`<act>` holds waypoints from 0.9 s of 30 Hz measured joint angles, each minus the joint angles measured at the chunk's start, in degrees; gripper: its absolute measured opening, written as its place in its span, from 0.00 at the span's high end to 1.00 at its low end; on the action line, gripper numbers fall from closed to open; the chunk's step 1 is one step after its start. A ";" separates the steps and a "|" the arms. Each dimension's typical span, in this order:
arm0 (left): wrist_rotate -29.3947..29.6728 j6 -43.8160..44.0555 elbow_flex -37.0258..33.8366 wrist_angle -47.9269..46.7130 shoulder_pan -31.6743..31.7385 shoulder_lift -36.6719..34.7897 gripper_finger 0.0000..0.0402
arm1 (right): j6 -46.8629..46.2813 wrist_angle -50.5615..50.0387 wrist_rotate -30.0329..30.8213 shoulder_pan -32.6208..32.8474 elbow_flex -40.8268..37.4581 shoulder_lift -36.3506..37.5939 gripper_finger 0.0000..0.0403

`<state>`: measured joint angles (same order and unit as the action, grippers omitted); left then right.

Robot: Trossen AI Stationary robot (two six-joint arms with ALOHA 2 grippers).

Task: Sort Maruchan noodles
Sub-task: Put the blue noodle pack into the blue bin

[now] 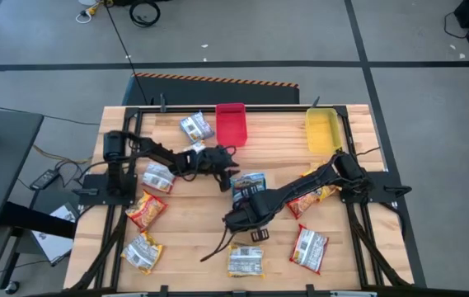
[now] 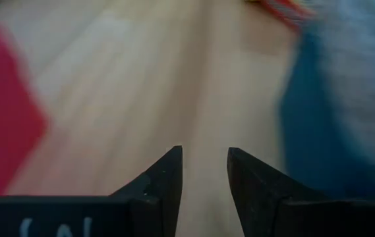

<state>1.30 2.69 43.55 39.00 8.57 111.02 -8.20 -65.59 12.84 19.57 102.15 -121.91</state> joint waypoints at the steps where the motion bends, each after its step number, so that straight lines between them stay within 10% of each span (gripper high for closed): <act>1: -1.02 -0.46 0.00 0.01 -0.64 0.00 0.69 | -1.39 -0.20 0.90 -0.34 0.03 0.00 0.66; 27: -5.61 -6.78 0.00 -0.08 -0.17 -1.16 0.69 | -8.25 -1.64 -1.48 -4.50 0.07 0.13 0.65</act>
<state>-4.31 -4.09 43.55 38.92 8.40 109.87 -16.45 -67.23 11.37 15.07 102.21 -121.78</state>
